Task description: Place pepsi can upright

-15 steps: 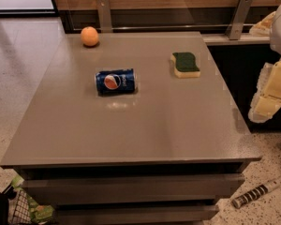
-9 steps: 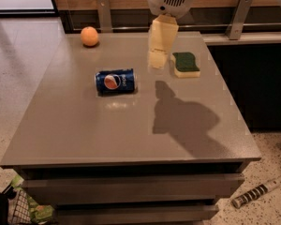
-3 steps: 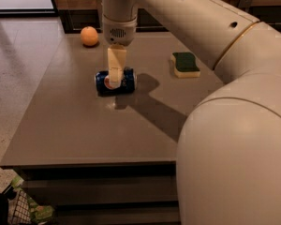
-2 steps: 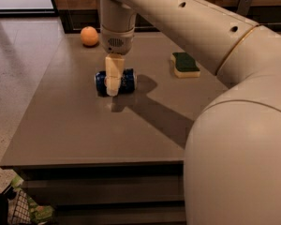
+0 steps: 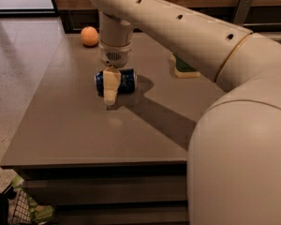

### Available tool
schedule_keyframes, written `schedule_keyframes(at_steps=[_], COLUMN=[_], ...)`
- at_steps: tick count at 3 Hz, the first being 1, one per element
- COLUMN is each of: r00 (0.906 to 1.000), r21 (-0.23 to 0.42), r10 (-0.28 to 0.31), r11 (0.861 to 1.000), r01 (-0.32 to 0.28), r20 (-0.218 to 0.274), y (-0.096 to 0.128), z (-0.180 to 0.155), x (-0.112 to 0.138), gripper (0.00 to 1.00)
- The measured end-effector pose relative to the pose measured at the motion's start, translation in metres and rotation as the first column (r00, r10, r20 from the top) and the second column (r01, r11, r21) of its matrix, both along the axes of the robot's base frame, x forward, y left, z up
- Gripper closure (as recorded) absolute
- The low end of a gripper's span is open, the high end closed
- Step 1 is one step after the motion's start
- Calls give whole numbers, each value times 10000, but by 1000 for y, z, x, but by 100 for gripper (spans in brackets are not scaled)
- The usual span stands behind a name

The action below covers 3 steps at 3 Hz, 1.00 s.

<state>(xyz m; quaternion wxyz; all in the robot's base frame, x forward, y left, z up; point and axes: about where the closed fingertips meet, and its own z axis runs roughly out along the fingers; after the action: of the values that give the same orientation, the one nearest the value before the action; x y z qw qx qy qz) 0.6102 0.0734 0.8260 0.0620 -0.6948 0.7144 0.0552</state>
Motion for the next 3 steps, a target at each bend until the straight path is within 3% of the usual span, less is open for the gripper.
schedule_keyframes(at_steps=[3], r00=[10000], r21=[81], r10=[12], r11=[10000], r01=[-13], r20=[59], y=[5], z=[-5], x=[3], gripper=[88])
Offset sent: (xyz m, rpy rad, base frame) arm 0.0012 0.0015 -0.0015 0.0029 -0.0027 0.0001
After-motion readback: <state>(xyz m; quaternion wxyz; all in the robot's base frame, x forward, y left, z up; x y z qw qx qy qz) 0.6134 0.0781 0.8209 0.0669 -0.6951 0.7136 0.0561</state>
